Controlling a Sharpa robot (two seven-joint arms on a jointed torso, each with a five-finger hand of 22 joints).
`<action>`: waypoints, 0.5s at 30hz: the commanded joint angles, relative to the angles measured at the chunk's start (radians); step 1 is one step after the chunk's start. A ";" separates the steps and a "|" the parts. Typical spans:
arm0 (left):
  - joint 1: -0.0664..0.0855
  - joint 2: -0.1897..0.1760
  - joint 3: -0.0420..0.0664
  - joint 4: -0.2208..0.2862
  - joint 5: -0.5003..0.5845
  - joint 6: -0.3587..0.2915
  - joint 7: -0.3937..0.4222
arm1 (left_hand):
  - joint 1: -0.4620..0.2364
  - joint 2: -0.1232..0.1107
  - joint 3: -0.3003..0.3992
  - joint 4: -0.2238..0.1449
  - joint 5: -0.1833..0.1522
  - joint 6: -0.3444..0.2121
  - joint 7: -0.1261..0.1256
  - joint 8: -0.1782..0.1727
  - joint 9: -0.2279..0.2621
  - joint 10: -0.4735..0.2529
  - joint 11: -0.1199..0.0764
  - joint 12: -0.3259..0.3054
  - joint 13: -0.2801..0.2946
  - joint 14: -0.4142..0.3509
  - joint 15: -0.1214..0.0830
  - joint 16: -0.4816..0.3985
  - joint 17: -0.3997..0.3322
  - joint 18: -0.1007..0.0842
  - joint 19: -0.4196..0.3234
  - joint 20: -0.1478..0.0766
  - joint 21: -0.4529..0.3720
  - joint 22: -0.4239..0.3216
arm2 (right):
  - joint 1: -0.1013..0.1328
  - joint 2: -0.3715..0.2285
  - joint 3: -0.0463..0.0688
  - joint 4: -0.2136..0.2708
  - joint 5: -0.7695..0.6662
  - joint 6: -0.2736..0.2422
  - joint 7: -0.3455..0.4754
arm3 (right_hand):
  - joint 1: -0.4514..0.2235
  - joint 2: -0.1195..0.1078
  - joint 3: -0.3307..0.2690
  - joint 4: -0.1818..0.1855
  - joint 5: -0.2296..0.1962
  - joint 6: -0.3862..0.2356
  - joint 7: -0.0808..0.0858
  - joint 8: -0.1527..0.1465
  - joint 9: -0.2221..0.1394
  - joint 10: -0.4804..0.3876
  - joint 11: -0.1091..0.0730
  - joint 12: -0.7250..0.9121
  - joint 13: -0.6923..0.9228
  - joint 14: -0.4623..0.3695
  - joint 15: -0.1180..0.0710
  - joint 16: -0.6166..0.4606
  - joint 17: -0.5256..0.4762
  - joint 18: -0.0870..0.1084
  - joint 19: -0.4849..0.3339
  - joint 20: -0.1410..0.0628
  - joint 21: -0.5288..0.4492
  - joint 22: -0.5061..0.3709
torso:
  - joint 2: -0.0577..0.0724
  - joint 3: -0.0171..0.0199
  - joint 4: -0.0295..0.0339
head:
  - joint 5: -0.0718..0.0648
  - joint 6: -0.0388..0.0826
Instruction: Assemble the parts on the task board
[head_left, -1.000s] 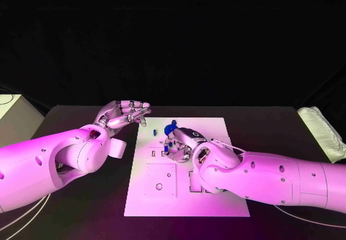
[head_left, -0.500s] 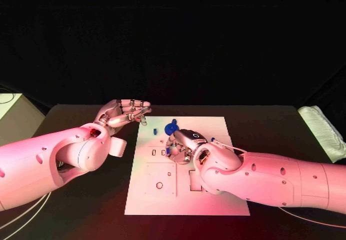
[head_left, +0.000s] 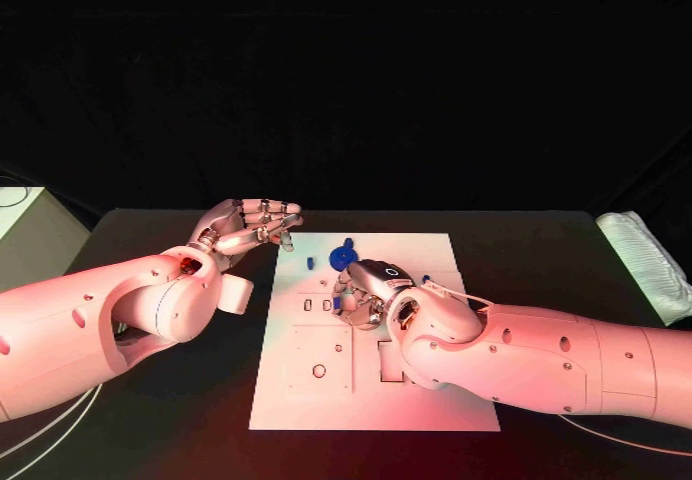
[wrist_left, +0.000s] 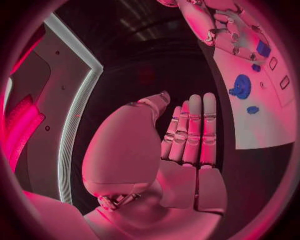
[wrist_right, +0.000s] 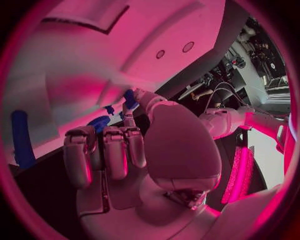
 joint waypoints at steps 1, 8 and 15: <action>0.001 0.000 0.001 0.001 -0.004 0.016 0.005 | -0.011 -0.002 0.004 0.002 -0.003 0.002 0.005 0.000 0.001 0.006 0.001 0.003 0.002 -0.001 -0.001 0.003 -0.002 0.014 -0.005 0.001 0.004 0.001 | -0.001 0.001 -0.001 -0.002 -0.020 0.014 -0.002 | -0.010 0.001 0.000 -0.002 0.002 0.003 0.003 0.005 -0.003 0.053 0.002 -0.005 0.203 0.104 0.006 0.004 0.263 -0.014 0.106 0.002 0.002 0.263 | 0.000 0.0000 0.0001 | -0.001 0.001; 0.001 -0.001 0.001 0.001 -0.004 0.017 0.005 | -0.011 -0.002 0.004 0.002 -0.003 0.002 0.005 0.000 0.001 0.006 0.001 0.003 0.002 -0.001 -0.001 0.003 -0.002 0.014 -0.005 0.001 0.004 0.001 | -0.001 0.002 -0.001 -0.007 -0.021 0.012 0.004 | -0.023 -0.012 -0.002 -0.001 0.002 -0.013 0.009 0.000 -0.006 0.046 0.006 -0.012 0.197 0.104 0.010 0.004 0.263 -0.014 0.106 0.005 0.002 0.263 | 0.000 -0.0003 -0.0008 | 0.000 0.000; 0.001 -0.002 0.001 0.001 -0.004 0.018 0.004 | -0.011 -0.002 0.004 0.002 -0.003 0.002 0.005 0.000 0.001 0.006 0.001 0.003 0.002 -0.001 -0.001 0.003 -0.002 0.014 -0.005 0.001 0.004 0.001 | -0.001 0.003 -0.002 -0.009 -0.020 0.013 0.010 | -0.031 -0.020 -0.004 -0.001 0.002 -0.021 0.013 -0.003 -0.008 0.043 0.010 -0.016 0.193 0.104 0.013 0.004 0.263 -0.014 0.106 0.007 0.002 0.263 | 0.000 0.0001 -0.0001 | -0.001 0.000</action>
